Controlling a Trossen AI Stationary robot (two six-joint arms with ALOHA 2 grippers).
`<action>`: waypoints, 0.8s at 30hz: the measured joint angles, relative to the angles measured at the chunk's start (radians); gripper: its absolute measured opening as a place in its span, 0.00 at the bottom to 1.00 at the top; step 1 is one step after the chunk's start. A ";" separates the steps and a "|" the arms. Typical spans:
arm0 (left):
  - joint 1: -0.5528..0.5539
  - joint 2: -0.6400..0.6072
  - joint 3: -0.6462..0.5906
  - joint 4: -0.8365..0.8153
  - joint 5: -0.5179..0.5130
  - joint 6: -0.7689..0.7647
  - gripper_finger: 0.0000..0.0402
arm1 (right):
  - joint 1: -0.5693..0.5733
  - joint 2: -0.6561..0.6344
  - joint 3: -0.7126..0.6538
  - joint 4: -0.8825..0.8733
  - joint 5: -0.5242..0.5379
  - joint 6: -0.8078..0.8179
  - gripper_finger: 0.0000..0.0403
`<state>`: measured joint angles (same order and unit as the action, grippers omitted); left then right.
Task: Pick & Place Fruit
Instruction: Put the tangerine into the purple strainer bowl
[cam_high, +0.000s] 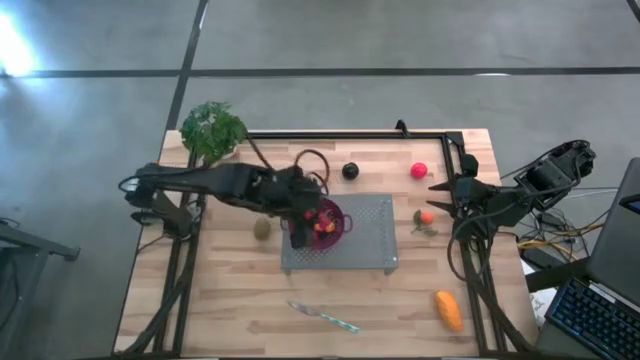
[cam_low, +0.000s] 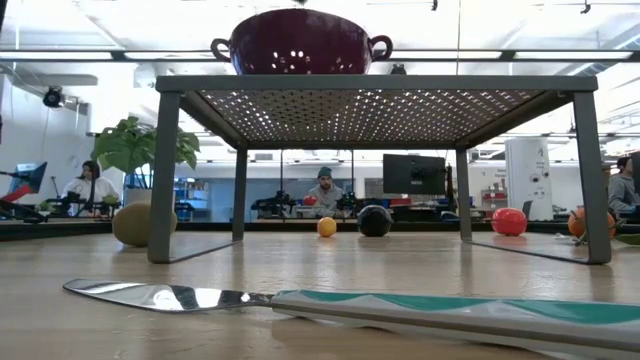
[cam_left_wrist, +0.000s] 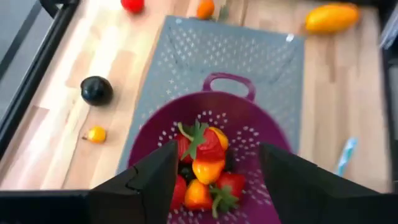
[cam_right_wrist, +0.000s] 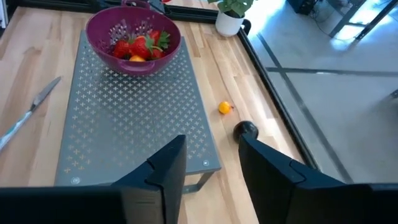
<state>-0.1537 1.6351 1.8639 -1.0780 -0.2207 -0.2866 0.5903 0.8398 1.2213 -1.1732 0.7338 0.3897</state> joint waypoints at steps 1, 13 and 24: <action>-0.003 -0.011 0.012 -0.016 -0.001 -0.012 0.57 | 0.000 0.000 0.000 -0.002 -0.004 0.010 0.35; -0.269 -0.222 -0.167 -0.011 -0.402 -0.182 0.57 | 0.000 0.007 -0.064 -0.241 -0.039 0.400 0.40; -0.537 -0.423 -0.666 0.449 -0.612 -0.251 0.57 | 0.000 -0.001 -0.163 -0.234 -0.039 0.461 0.46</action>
<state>-0.6903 1.2120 1.1981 -0.6286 -0.8326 -0.5374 0.5903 0.8390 1.0586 -1.4072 0.6948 0.8509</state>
